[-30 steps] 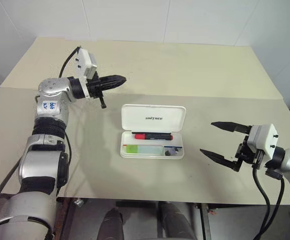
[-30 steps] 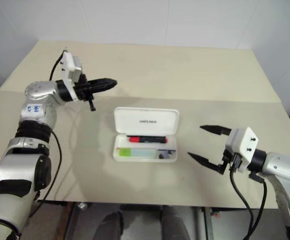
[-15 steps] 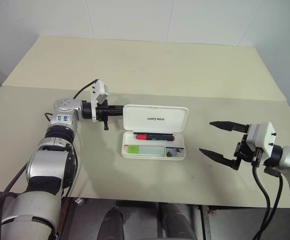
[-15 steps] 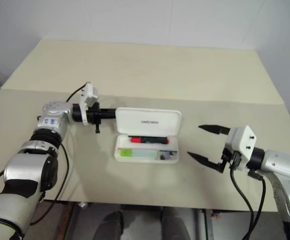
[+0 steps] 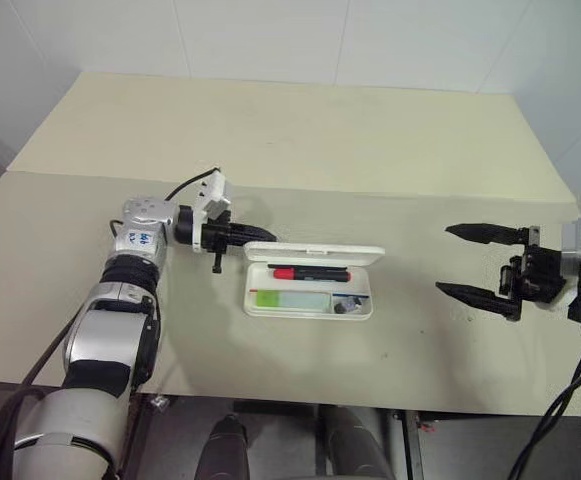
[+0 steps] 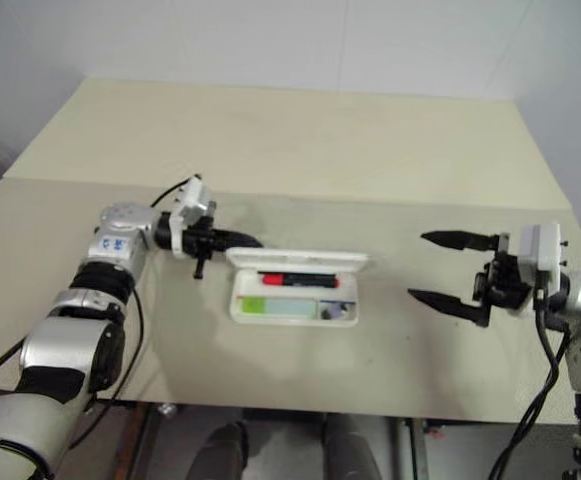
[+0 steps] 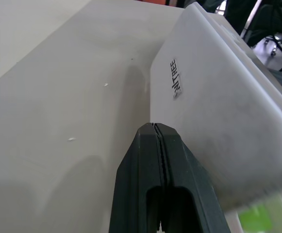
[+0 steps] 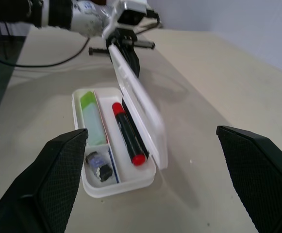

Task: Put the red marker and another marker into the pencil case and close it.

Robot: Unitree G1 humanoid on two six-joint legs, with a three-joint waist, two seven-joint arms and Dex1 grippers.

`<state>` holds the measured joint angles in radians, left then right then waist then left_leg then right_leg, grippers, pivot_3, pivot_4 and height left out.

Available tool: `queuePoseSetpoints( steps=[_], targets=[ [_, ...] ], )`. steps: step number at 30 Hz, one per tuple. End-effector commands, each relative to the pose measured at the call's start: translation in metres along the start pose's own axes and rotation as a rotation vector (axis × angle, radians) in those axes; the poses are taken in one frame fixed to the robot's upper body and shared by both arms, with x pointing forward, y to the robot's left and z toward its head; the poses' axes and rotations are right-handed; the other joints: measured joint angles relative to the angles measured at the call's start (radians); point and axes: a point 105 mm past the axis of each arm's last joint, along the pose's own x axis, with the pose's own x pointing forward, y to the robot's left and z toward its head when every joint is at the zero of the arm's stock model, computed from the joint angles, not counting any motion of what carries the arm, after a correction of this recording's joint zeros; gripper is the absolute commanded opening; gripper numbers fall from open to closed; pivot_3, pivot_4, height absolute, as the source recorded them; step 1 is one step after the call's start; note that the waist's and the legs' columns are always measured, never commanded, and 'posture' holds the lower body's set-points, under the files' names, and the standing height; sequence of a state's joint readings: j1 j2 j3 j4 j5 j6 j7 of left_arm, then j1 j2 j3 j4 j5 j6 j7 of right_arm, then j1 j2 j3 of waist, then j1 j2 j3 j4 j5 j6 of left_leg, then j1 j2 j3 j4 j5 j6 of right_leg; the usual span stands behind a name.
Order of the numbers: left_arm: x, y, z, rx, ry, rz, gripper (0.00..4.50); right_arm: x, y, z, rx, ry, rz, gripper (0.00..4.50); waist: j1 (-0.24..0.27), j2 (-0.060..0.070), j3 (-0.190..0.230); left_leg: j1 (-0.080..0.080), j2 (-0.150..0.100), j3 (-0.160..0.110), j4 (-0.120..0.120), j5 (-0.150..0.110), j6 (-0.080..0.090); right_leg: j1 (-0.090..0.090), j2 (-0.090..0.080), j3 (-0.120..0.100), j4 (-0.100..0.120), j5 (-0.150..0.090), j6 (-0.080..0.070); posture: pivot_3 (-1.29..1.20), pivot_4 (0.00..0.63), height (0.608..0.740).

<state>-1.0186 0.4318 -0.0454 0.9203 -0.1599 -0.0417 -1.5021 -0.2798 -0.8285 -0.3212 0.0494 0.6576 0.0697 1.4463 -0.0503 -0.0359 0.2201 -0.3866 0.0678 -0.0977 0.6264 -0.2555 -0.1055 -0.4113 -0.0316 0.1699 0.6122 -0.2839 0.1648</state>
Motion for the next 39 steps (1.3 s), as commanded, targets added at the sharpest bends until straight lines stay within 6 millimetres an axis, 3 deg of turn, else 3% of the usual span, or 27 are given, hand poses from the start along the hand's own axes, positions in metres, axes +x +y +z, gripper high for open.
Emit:
queuePoseSetpoints(
  steps=[1,8,19,27,35,39],
  targets=[
    [0.018,-0.029,0.012,0.088,0.007,-0.215,0.03,-0.004,-0.001,0.008,-0.092,0.038,0.054,4.50,-0.002,0.001,0.000,0.000,0.000,0.000,0.000,0.000,0.000,0.000,0.000,0.000,0.000,0.000,0.000,0.00,0.150,0.740],
    [0.031,-0.047,0.009,0.153,0.097,-0.323,0.03,0.005,-0.001,0.009,-0.102,0.011,0.042,4.50,-0.005,0.001,0.000,0.001,0.000,0.000,0.002,0.000,0.000,0.000,0.000,0.000,0.001,0.000,0.000,0.00,0.150,0.740],
    [0.039,-0.039,-0.016,0.266,0.275,-0.342,0.03,0.005,0.013,0.019,-0.066,-0.046,0.085,4.50,-0.005,0.001,0.000,0.001,0.000,0.000,0.002,0.000,0.000,0.001,0.000,0.000,0.000,-0.001,-0.002,0.00,0.150,0.740],
    [0.046,-0.036,-0.026,0.365,0.357,-0.372,0.03,0.007,0.006,0.034,-0.033,-0.130,0.079,4.50,-0.005,0.001,0.000,0.001,0.000,0.000,0.004,0.001,0.001,0.003,0.000,0.001,0.000,-0.007,-0.013,0.00,0.150,0.740],
    [0.055,-0.036,-0.025,0.449,0.349,-0.377,0.03,0.009,0.000,0.037,-0.045,-0.136,0.059,4.50,-0.004,0.001,0.000,0.001,-0.001,0.000,0.004,0.001,0.002,0.003,0.000,0.001,-0.001,-0.007,-0.013,0.00,0.150,0.740],
    [0.060,-0.024,-0.015,0.389,0.303,-0.265,0.03,0.009,-0.001,0.034,-0.049,-0.124,0.047,4.50,-0.003,0.001,0.000,0.001,-0.001,0.000,0.003,0.001,0.002,0.003,0.000,0.001,0.000,-0.006,-0.011,0.00,0.150,0.740]
  ],
)
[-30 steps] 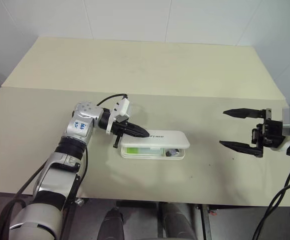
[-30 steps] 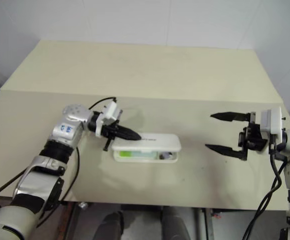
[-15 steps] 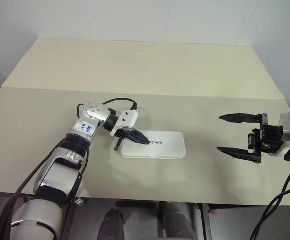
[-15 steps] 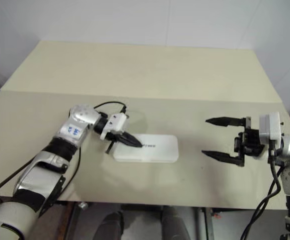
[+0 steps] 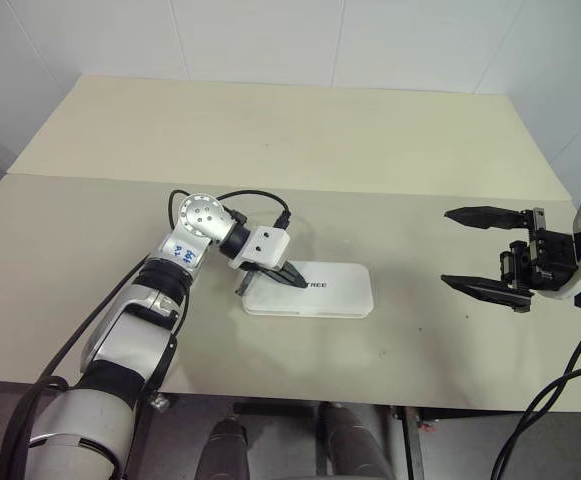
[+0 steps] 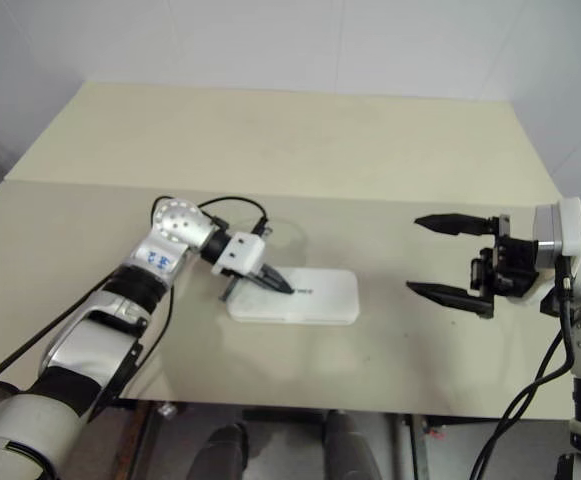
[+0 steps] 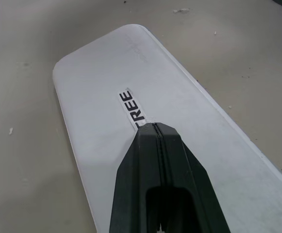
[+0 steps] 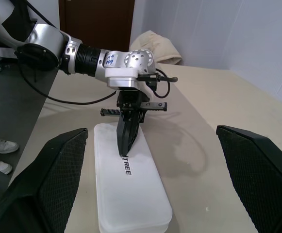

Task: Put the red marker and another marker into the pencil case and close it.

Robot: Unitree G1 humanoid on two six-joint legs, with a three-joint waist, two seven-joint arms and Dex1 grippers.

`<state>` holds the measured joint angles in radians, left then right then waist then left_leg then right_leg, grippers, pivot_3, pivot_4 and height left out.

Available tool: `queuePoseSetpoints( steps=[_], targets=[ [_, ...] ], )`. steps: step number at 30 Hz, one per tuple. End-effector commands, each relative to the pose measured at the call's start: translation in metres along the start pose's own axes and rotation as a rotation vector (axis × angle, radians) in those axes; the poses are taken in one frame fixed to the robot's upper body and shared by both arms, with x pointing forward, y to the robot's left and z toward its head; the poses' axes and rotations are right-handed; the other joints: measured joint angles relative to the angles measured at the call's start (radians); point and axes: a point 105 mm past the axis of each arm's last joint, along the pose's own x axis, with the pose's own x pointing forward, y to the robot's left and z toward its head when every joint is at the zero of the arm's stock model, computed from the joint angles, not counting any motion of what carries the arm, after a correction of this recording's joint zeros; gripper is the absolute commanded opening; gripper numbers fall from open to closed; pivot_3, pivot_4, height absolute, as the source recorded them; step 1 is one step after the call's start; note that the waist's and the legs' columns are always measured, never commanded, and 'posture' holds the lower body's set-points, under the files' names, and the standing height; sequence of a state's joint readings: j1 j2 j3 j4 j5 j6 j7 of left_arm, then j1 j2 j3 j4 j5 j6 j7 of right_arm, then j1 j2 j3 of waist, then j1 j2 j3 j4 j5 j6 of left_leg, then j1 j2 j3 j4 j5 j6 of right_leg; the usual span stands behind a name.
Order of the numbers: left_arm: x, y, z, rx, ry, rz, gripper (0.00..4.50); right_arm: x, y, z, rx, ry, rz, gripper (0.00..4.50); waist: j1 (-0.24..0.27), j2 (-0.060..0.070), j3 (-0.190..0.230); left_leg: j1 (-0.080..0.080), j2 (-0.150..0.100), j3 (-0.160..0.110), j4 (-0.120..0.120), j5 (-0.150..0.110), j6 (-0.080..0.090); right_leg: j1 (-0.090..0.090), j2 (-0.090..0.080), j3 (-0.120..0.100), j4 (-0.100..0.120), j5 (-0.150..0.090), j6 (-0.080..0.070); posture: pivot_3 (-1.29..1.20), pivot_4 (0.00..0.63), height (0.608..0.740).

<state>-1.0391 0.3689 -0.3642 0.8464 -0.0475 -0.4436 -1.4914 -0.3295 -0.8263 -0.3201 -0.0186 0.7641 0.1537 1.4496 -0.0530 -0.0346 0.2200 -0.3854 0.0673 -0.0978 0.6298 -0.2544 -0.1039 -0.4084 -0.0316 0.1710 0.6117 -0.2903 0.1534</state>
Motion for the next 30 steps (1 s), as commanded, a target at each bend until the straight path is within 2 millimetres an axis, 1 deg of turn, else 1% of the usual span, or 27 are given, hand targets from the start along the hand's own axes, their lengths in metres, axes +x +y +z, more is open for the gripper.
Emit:
queuePoseSetpoints(
  steps=[1,2,3,5,7,8,9,10,13,14,15,16,18,19,20,22,26,28,30],
  targets=[
    [0.001,0.006,-0.008,-0.101,0.025,0.057,0.03,-0.002,-0.002,0.008,-0.050,-0.003,-0.019,4.50,0.000,0.000,0.000,0.000,0.000,0.000,0.000,0.000,0.000,0.000,0.000,0.000,0.000,0.000,0.001,0.00,0.150,0.740],
    [0.000,0.009,-0.005,-0.101,0.001,0.073,0.03,-0.002,-0.002,0.007,-0.049,0.000,-0.020,4.50,-0.001,0.000,0.000,0.000,0.000,0.000,0.000,0.000,0.000,0.000,0.000,0.000,0.000,0.000,0.001,0.00,0.150,0.740],
    [-0.006,0.016,0.009,-0.104,-0.100,0.128,0.03,-0.002,-0.002,0.006,-0.047,0.005,-0.024,4.50,-0.001,0.000,0.000,0.000,0.000,0.000,0.000,0.000,0.000,0.000,0.000,0.000,0.000,0.001,0.001,0.00,0.150,0.740],
    [-0.015,0.025,0.028,-0.105,-0.248,0.197,0.03,-0.004,-0.002,0.005,-0.044,0.014,-0.031,4.50,-0.002,0.000,0.000,-0.001,0.000,0.000,0.000,0.000,0.000,-0.001,0.000,0.000,0.000,0.001,0.001,0.00,0.150,0.740],
    [-0.026,0.029,0.032,-0.115,-0.309,0.268,0.03,-0.004,-0.003,0.004,-0.047,0.017,-0.037,4.50,-0.002,0.000,0.000,-0.001,0.000,0.000,-0.001,0.000,0.000,-0.001,0.000,0.000,0.000,0.001,0.002,0.00,0.150,0.740],
    [-0.031,0.029,0.033,-0.118,-0.333,0.294,0.20,-0.005,-0.003,0.004,-0.048,0.017,-0.040,4.50,-0.004,0.000,0.000,-0.001,0.000,0.000,-0.001,0.000,0.000,-0.001,0.000,0.000,0.001,0.002,0.004,0.00,0.150,0.740],
    [-0.037,0.027,0.034,-0.127,-0.365,0.315,0.40,-0.004,-0.003,0.004,-0.051,0.017,-0.045,4.50,-0.004,0.000,0.000,0.000,0.000,0.000,-0.002,0.000,0.000,-0.001,0.000,0.000,0.001,0.005,0.010,0.00,0.150,0.740],
    [-0.041,0.025,0.035,-0.134,-0.388,0.326,0.60,-0.003,-0.002,0.004,-0.053,0.019,-0.049,4.50,-0.005,0.000,0.000,0.000,0.000,0.000,-0.002,0.000,0.000,-0.002,0.000,0.000,0.001,0.006,0.011,0.00,0.150,0.740],
    [-0.052,0.012,0.037,-0.153,-0.455,0.314,1.58,-0.006,-0.003,0.005,-0.060,0.026,-0.061,4.50,-0.004,0.001,0.000,0.000,0.000,0.000,-0.003,0.000,0.000,-0.002,0.000,-0.001,0.003,0.005,0.011,0.00,0.150,0.740],
    [-0.054,0.009,0.037,-0.158,-0.466,0.307,1.83,-0.006,-0.003,0.006,-0.063,0.028,-0.064,4.50,-0.004,0.001,0.000,0.000,0.000,0.000,-0.003,0.000,0.000,-0.003,0.000,-0.001,0.004,0.005,0.011,0.00,0.150,0.740],
    [-0.054,0.007,0.037,-0.161,-0.468,0.304,2.22,-0.008,-0.004,0.006,-0.065,0.031,-0.068,4.50,-0.003,0.001,0.000,0.000,0.000,0.000,-0.003,0.000,0.000,-0.003,0.000,-0.001,0.004,0.005,0.011,0.00,0.150,0.740],
    [-0.057,0.005,0.036,-0.164,-0.465,0.307,2.51,-0.007,-0.003,0.008,-0.070,0.036,-0.071,4.50,-0.003,0.001,0.000,0.000,0.000,0.000,-0.003,0.000,0.000,-0.003,0.000,-0.001,0.004,0.005,0.011,0.00,0.150,0.740],
    [-0.061,0.004,0.035,-0.164,-0.461,0.317,3.13,-0.007,-0.003,0.010,-0.077,0.041,-0.076,4.50,0.001,0.001,0.000,0.000,0.000,-0.001,-0.002,0.000,0.000,-0.003,0.000,-0.001,0.005,0.005,0.011,0.00,0.150,0.740],
    [-0.065,0.003,0.034,-0.167,-0.458,0.327,3.52,-0.005,-0.002,0.011,-0.080,0.040,-0.077,4.50,0.001,0.001,0.000,0.000,0.000,-0.001,-0.002,0.000,0.000,-0.003,0.000,-0.001,0.005,0.005,0.011,0.00,0.150,0.740],
    [-0.070,0.004,0.029,-0.179,-0.444,0.357,3.79,-0.006,0.001,0.012,-0.081,0.047,-0.081,4.50,0.002,0.001,0.000,0.000,0.000,-0.001,-0.002,0.000,0.000,-0.003,0.000,-0.001,0.005,0.005,0.011,0.00,0.150,0.740],
    [-0.078,0.005,0.025,-0.194,-0.430,0.398,4.47,-0.009,0.008,0.011,-0.081,0.064,-0.098,4.50,0.004,0.001,0.000,0.000,0.000,-0.001,-0.001,0.000,0.000,-0.003,0.000,-0.001,0.005,0.005,0.010,0.00,0.150,0.740],
    [-0.081,0.006,0.027,-0.196,-0.436,0.422,4.47,-0.016,0.011,0.010,-0.083,0.069,-0.152,4.50,0.000,0.001,0.000,0.000,0.000,-0.001,-0.002,0.000,0.000,-0.003,0.000,-0.001,0.004,0.004,0.010,0.00,0.150,0.740],
    [-0.082,0.004,0.024,-0.205,-0.425,0.431,4.47,-0.013,0.011,0.009,-0.088,0.057,-0.174,4.50,-0.001,0.001,0.000,0.000,0.000,-0.001,-0.002,0.000,0.000,-0.003,0.000,-0.001,0.004,0.004,0.010,0.00,0.150,0.740],
    [-0.085,0.007,0.025,-0.198,-0.432,0.459,4.47,-0.008,0.010,0.009,-0.096,0.041,-0.185,4.50,-0.002,0.001,0.000,0.000,0.000,-0.001,-0.002,0.000,0.000,-0.003,0.000,-0.001,0.004,0.004,0.009,0.00,0.150,0.740]
  ],
)
